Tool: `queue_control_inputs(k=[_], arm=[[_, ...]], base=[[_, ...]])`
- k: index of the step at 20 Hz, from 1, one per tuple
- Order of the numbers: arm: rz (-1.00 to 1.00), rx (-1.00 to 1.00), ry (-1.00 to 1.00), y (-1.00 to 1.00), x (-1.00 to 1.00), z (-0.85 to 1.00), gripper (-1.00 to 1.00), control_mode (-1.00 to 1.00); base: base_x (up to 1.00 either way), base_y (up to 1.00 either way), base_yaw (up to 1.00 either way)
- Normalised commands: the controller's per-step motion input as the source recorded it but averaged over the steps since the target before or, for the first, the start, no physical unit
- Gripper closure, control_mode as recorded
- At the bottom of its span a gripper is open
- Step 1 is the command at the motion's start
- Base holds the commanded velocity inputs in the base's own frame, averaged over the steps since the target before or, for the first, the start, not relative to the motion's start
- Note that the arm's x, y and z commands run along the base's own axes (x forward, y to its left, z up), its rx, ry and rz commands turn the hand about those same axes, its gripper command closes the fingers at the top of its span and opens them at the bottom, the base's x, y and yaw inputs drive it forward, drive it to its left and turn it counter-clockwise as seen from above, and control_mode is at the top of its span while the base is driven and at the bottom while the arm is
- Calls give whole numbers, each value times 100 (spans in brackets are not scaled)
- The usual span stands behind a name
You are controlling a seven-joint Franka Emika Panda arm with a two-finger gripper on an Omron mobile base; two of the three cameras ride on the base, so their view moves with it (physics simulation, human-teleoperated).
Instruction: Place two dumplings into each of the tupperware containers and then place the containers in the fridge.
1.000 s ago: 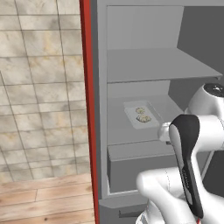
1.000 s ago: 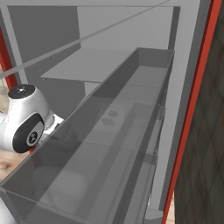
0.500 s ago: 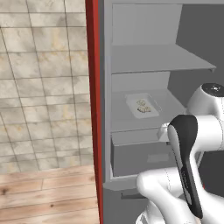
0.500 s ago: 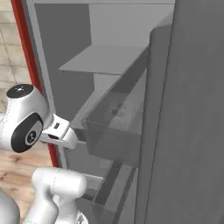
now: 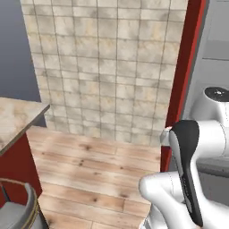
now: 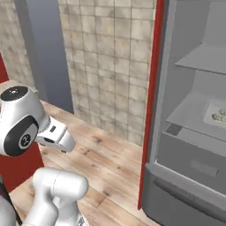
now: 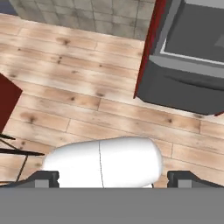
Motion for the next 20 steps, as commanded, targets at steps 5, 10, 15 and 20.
queue_control_inputs(k=[5,10,15,20], arm=[[0,0,0,0,0,0,-100,100],[0,0,0,0,0,0,-100,100],[0,0,0,0,0,0,-100,100],[0,0,0,0,0,0,-100,100]], base=[[-42,47,99],[-42,61,95],[-47,94,75],[-38,100,43]])
